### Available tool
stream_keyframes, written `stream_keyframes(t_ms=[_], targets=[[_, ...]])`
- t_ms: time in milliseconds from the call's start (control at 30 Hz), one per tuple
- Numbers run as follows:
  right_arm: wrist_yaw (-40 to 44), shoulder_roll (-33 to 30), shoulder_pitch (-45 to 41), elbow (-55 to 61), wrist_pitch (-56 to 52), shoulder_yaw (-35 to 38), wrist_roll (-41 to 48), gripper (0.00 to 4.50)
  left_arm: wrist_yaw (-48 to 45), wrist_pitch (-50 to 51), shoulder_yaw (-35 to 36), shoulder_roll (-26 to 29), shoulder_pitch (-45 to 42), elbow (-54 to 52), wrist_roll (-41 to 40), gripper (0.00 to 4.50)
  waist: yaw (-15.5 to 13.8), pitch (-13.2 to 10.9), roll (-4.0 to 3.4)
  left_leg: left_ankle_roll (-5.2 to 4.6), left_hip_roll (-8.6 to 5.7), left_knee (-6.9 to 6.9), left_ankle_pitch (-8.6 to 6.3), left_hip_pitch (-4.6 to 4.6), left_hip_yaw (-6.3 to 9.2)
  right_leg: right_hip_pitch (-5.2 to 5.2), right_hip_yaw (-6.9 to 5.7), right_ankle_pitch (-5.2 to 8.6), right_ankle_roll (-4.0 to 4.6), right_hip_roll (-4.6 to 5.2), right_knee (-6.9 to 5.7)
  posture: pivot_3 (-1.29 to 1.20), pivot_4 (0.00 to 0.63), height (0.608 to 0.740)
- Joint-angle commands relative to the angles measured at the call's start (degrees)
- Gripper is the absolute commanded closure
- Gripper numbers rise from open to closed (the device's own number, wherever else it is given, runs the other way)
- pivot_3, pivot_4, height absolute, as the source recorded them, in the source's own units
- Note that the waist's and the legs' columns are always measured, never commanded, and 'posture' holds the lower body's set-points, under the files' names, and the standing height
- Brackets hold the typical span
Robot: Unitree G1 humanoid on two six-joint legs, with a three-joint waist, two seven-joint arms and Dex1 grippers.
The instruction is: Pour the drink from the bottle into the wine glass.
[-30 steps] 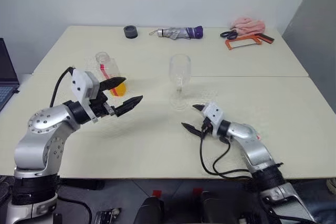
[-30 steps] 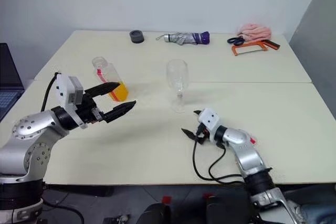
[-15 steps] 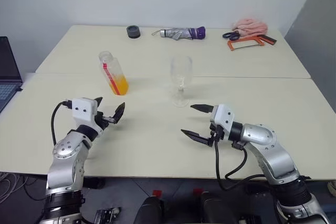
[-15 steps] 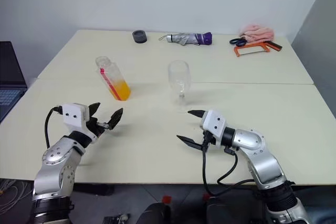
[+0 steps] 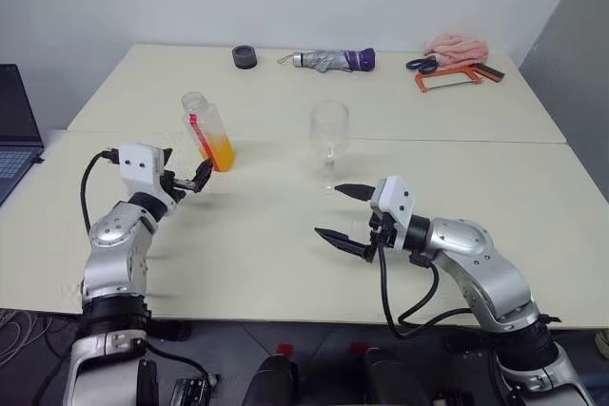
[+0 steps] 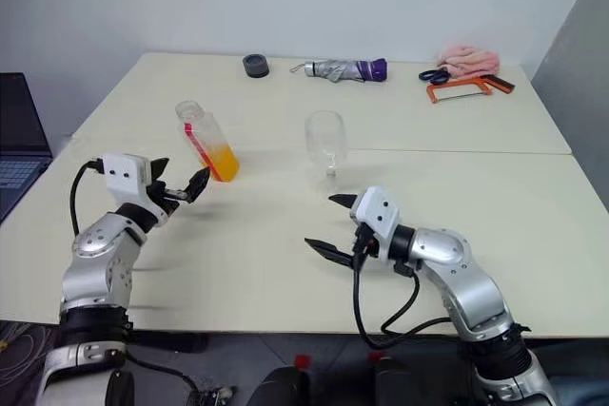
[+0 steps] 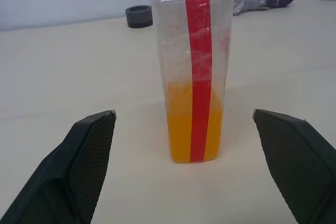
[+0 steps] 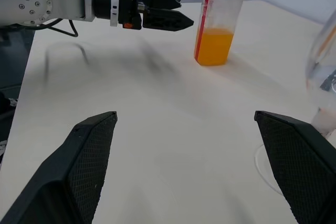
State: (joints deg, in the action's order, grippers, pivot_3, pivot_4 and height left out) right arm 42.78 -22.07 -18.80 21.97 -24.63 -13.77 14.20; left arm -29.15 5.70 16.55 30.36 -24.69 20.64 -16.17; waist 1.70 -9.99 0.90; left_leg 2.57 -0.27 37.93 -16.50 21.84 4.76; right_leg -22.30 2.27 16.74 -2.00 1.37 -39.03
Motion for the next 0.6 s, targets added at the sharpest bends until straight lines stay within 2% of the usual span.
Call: stream_keyframes(t_ms=[33,600], targets=[[-0.5,-0.1,-1.3,2.7,-0.3,-0.2,0.2,0.03,-2.9,-2.0,-0.5,1.8,-3.2,3.4,0.4,0.00,0.0,0.0,0.00,0.00,-0.01,0.00,0.00,0.01,0.00,-0.01,0.00,0.00,0.00,0.00,0.00,0.00,0.150,0.740],[-2.0,0.2,-3.3,4.2,-4.1,1.0,3.5,0.03,-6.0,-7.8,-2.1,2.3,-16.2,21.1,2.9,0.00,0.1,0.0,0.03,0.00,-0.08,0.02,0.00,0.05,0.02,-0.02,-0.04,0.00,0.00,-0.02,-0.01,0.00,0.150,0.740]])
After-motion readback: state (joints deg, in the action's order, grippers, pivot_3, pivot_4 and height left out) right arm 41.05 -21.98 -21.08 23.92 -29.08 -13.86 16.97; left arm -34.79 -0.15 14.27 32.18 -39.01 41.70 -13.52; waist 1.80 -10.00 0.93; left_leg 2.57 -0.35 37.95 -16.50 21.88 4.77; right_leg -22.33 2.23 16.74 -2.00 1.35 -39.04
